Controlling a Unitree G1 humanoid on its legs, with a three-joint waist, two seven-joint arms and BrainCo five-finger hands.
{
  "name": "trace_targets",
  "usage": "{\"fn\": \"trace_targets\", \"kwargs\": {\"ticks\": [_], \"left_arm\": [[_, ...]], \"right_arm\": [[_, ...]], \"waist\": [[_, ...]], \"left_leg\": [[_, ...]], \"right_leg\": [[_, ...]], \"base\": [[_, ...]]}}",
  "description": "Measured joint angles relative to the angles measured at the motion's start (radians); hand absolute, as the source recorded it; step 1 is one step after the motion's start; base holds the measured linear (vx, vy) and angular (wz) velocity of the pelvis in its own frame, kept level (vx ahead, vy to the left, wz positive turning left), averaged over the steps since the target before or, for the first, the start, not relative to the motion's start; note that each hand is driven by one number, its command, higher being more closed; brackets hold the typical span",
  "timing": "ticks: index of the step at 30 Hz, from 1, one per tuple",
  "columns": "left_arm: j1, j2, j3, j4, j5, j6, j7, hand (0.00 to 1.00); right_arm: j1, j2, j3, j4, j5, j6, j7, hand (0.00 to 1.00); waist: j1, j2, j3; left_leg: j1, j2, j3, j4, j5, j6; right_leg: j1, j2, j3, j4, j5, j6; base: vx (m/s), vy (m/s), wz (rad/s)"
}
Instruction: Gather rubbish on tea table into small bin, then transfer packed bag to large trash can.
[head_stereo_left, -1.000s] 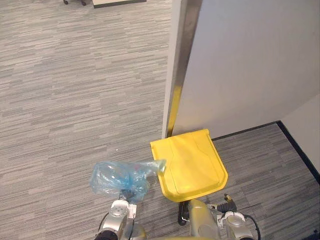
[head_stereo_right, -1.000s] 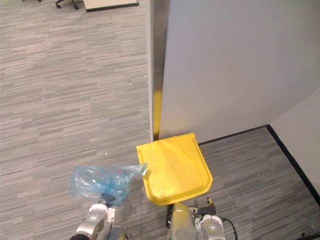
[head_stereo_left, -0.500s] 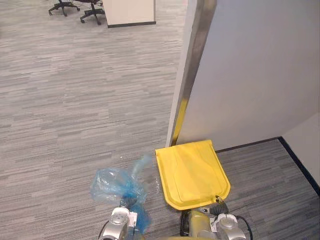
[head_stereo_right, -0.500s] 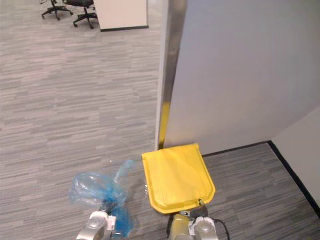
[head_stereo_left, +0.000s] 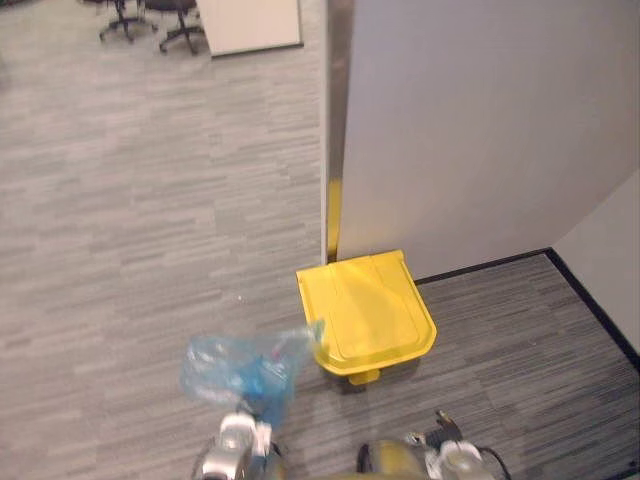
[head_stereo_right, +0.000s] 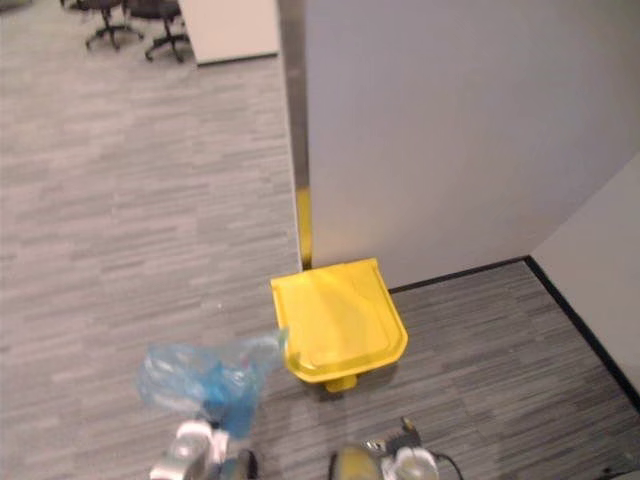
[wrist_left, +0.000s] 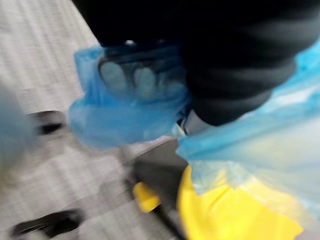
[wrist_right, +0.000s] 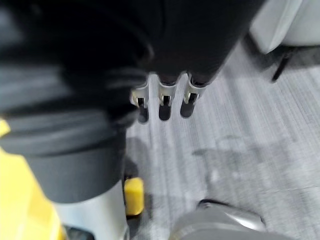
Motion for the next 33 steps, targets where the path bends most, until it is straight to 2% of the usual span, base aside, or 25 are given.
{"fn": "trace_targets", "kwargs": {"ticks": [6,7,8,9,10,11,13,16,20,22,24,26,27,28,29,31,32,33], "left_arm": [[0.001,0.001,-0.019,0.002,0.0,-0.001,-0.009,1.0],[-0.003,0.001,-0.036,0.005,0.0,0.0,-0.014,1.0],[-0.002,-0.001,-0.039,0.006,0.0,0.0,-0.015,1.0],[0.007,-0.007,-0.04,0.009,0.0,0.0,-0.017,1.0],[0.01,-0.007,-0.04,0.009,0.0,0.0,-0.016,1.0],[0.014,-0.007,-0.039,0.01,0.0,0.0,-0.015,1.0],[0.016,0.02,-0.04,0.019,0.0,0.001,-0.013,1.0],[0.015,0.035,-0.044,0.02,0.0,0.001,-0.012,1.0],[0.015,0.043,-0.044,0.022,0.0,0.001,-0.007,1.0],[0.016,0.043,-0.044,0.027,0.0,0.001,-0.005,1.0],[0.019,0.045,-0.041,0.03,0.0,0.001,0.0,1.0],[0.019,0.05,-0.036,0.03,0.0,0.001,0.005,1.0],[0.015,0.052,-0.036,0.03,0.0,0.001,0.007,1.0],[0.012,0.053,-0.033,0.03,-0.001,0.001,0.007,1.0],[0.001,0.055,-0.03,0.03,-0.001,0.001,0.008,1.0],[-0.001,0.055,-0.029,0.03,-0.001,0.001,0.008,1.0],[-0.01,0.061,-0.03,0.032,-0.001,0.001,0.01,1.0],[-0.02,0.065,-0.029,0.041,-0.001,-0.001,0.01,1.0]], "right_arm": [[0.015,-0.001,-0.021,-0.001,0.024,-0.001,-0.018,0.0],[0.017,0.004,-0.035,0.001,0.027,0.0,-0.018,0.0],[0.019,0.004,-0.035,0.001,0.027,0.0,-0.018,0.0],[0.024,-0.001,-0.035,0.0,0.027,-0.001,-0.018,0.0],[0.026,-0.002,-0.034,0.0,0.027,-0.001,-0.017,0.0],[0.027,-0.009,-0.037,-0.002,0.028,-0.003,-0.016,0.0],[0.028,0.0,-0.038,-0.003,0.028,-0.006,-0.015,0.0],[0.03,0.01,-0.037,-0.002,0.029,-0.007,-0.016,0.0],[0.03,0.013,-0.037,-0.001,0.028,-0.007,-0.016,0.0],[0.03,0.013,-0.037,-0.001,0.028,-0.007,-0.016,0.0],[0.028,0.014,-0.037,0.0,0.028,-0.006,-0.015,0.0],[0.022,0.02,-0.036,0.0,0.028,-0.006,-0.015,0.0],[0.014,0.021,-0.036,0.001,0.028,-0.004,-0.014,0.0],[0.01,0.021,-0.037,0.001,0.029,-0.004,-0.013,0.0],[-0.01,0.017,-0.037,0.001,0.029,-0.002,-0.012,0.0],[-0.009,0.017,-0.037,0.001,0.028,-0.002,-0.012,0.0],[-0.014,0.019,-0.036,-0.002,0.029,-0.001,-0.012,0.0],[-0.02,0.02,-0.035,-0.002,0.029,-0.001,-0.013,0.0]], "waist": [[-0.01,0.004,0.005],[-0.013,-0.003,0.012],[-0.012,-0.004,0.012],[-0.014,-0.003,0.012],[-0.015,0.009,0.007],[-0.019,0.035,0.002],[-0.018,0.007,-0.007],[-0.02,-0.002,-0.012],[-0.02,-0.008,-0.017],[-0.022,-0.009,-0.016],[-0.019,-0.019,-0.013],[-0.02,-0.028,-0.009],[-0.022,-0.029,-0.007],[-0.024,-0.028,-0.001],[-0.03,-0.019,0.03],[-0.031,-0.026,0.033],[-0.028,-0.03,0.044],[-0.028,-0.036,0.05]], "left_leg": [[-0.028,0.001,-0.049,-0.056,0.077,0.0],[-0.048,-0.001,-0.022,0.02,0.051,0.026],[-0.052,-0.005,-0.013,0.059,0.035,0.029],[-0.038,-0.02,0.007,0.139,-0.031,0.039],[-0.022,-0.022,0.008,0.124,-0.046,0.034],[0.011,-0.023,0.006,0.055,-0.077,0.034],[0.031,-0.062,0.032,-0.022,-0.05,0.043],[0.031,-0.086,0.046,-0.028,-0.055,0.052],[0.047,-0.096,0.066,-0.034,-0.063,0.066],[0.055,-0.094,0.071,-0.017,-0.077,0.074],[0.074,-0.088,0.092,0.045,-0.116,0.08],[0.091,-0.092,0.103,0.084,-0.142,0.083],[0.105,-0.092,0.106,0.085,-0.15,0.088],[0.12,-0.088,0.107,0.081,-0.16,0.093],[0.158,-0.078,0.109,0.083,-0.176,0.104],[0.173,-0.06,0.113,0.101,-0.202,0.108],[0.185,-0.038,0.117,0.134,-0.232,0.104],[0.186,-0.028,0.118,0.156,-0.249,0.099]], "right_leg": [[0.018,-0.016,-0.077,-0.08,0.073,-0.016],[0.016,-0.045,-0.098,-0.096,0.082,-0.026],[0.019,-0.053,-0.1,-0.101,0.086,-0.027],[0.027,-0.069,-0.101,-0.13,0.095,-0.006],[0.03,-0.067,-0.1,-0.139,0.102,0.004],[0.033,-0.057,-0.098,-0.154,0.114,0.021],[0.055,-0.076,-0.07,-0.247,0.185,0.052],[0.085,-0.089,-0.044,-0.316,0.228,0.072],[0.087,-0.093,-0.017,-0.317,0.229,0.075],[0.079,-0.092,-0.008,-0.276,0.207,0.088],[0.048,-0.094,0.024,-0.139,0.139,0.096],[0.028,-0.104,0.037,-0.045,0.092,0.106],[0.014,-0.11,0.03,-0.003,0.088,0.112],[0.006,-0.115,0.015,0.036,0.089,0.122],[-0.059,-0.123,-0.014,0.178,0.078,0.156],[-0.074,-0.117,-0.039,0.157,0.052,0.143],[-0.089,-0.105,-0.072,0.093,0.068,0.133],[-0.104,-0.101,-0.09,0.01,0.11,0.133]], "base": [[-0.16,0.005,0.34],[-0.19,0.039,0.46],[-0.16,0.088,0.4],[-0.09,0.081,0.19],[-0.11,0.148,0.14],[-0.08,0.141,-0.06],[-0.08,0.183,-0.15],[0.01,0.155,-0.14],[0.08,0.088,-0.16],[0.1,0.027,-0.1],[0.18,0.024,-0.25],[0.15,0.023,-0.24],[0.15,0.036,-0.21],[0.09,0.041,-0.19],[0.07,0.03,-0.13],[0.05,-0.004,-0.13],[0.1,-0.054,-0.1],[0.17,-0.105,-0.03]]}}
